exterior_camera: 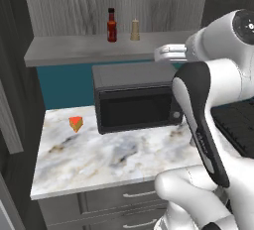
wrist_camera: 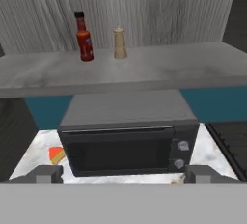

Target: There are various items on the counter. Only move the condiments/shakers into the cabinet.

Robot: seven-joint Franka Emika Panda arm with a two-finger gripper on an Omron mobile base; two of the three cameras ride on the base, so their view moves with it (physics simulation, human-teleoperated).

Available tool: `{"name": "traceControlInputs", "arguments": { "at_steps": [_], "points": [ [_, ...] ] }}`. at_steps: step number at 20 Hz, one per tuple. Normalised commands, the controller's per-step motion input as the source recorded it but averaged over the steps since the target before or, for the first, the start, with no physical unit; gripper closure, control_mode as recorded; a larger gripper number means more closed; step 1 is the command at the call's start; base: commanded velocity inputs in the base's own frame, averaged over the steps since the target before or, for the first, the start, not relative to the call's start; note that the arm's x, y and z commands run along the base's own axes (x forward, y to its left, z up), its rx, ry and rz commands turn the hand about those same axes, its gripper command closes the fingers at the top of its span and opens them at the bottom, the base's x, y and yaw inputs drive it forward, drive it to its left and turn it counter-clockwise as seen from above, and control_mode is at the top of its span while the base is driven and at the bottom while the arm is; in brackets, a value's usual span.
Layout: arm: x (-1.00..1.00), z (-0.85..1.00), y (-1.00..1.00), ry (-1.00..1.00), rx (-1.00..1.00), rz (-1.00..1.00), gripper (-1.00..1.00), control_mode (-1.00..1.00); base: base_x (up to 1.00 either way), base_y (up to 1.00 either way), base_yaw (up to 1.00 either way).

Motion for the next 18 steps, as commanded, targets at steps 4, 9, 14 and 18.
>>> {"name": "traceControlInputs", "arguments": {
  "at_steps": [4,9,14,18],
  "points": [
    [-0.45,-0.63,-0.29,0.04,0.00,0.00,-1.00,-1.00,0.00,0.00,0.00],
    [-0.07,-0.39,-0.24,0.07,0.00,0.00,-1.00,-1.00,0.00,0.00,0.00],
    [0.15,-0.09,-0.34,0.12,0.00,0.00,-1.00,-1.00,0.00,0.00,0.00],
    [0.16,-0.19,-0.28,0.14,0.00,-0.03,-1.00,-1.00,0.00,0.00,0.00]
  ]
}}
